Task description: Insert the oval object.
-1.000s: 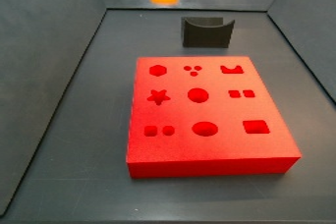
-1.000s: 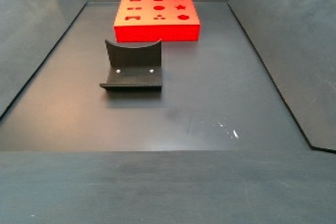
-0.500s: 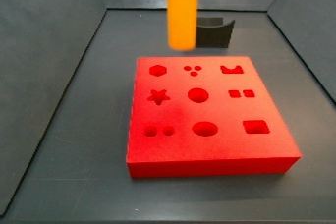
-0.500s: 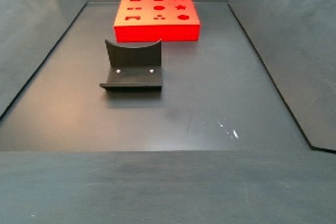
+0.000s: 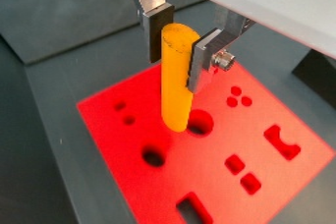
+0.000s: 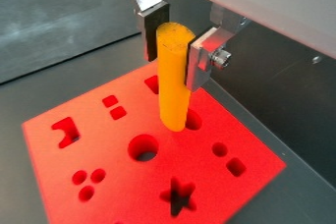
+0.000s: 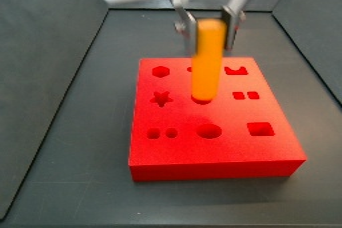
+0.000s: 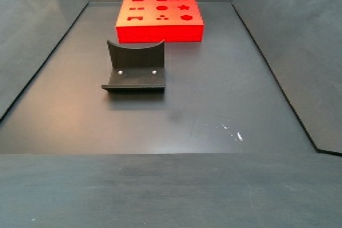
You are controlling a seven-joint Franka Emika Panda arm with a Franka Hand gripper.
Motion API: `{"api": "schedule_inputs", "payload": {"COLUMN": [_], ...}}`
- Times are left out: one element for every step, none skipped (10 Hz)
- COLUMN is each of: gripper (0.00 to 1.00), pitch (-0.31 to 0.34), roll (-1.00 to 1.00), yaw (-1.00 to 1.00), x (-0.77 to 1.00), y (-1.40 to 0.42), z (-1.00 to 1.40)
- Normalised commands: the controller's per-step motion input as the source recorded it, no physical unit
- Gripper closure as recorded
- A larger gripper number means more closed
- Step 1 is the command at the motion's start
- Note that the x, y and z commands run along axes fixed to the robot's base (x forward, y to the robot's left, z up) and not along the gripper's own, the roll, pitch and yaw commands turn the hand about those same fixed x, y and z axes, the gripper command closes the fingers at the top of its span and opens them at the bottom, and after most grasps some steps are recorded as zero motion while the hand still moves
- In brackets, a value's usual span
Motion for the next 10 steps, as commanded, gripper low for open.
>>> {"api": "schedule_inputs", "payload": {"gripper": [1.0,1.0,1.0,1.0,1.0,1.0,1.0,1.0,1.0,1.0], "pitch": [0.0,0.0,0.0,0.0,0.0,-0.007,0.0,0.0,0.0,0.0], "roll": [0.27,0.23,0.22,0.12,0.07,0.0,0.0,0.0,0.0,-0.03], "yaw": [0.01,0.12,0.19,0.22,0.24,0.08,0.0,0.0,0.0,-0.01], "x": [0.53,0.45,0.3,0.18,0.04,0.0,-0.07,-0.01,0.0,-0.15], "y": [-0.66,-0.63,-0.61,-0.47,-0.4,-0.07,0.0,0.09,0.24,0.18], "z": [-0.41,-0.3,-0.2,-0.19,-0.18,-0.22,-0.12,-0.11,-0.03,0.0]}}
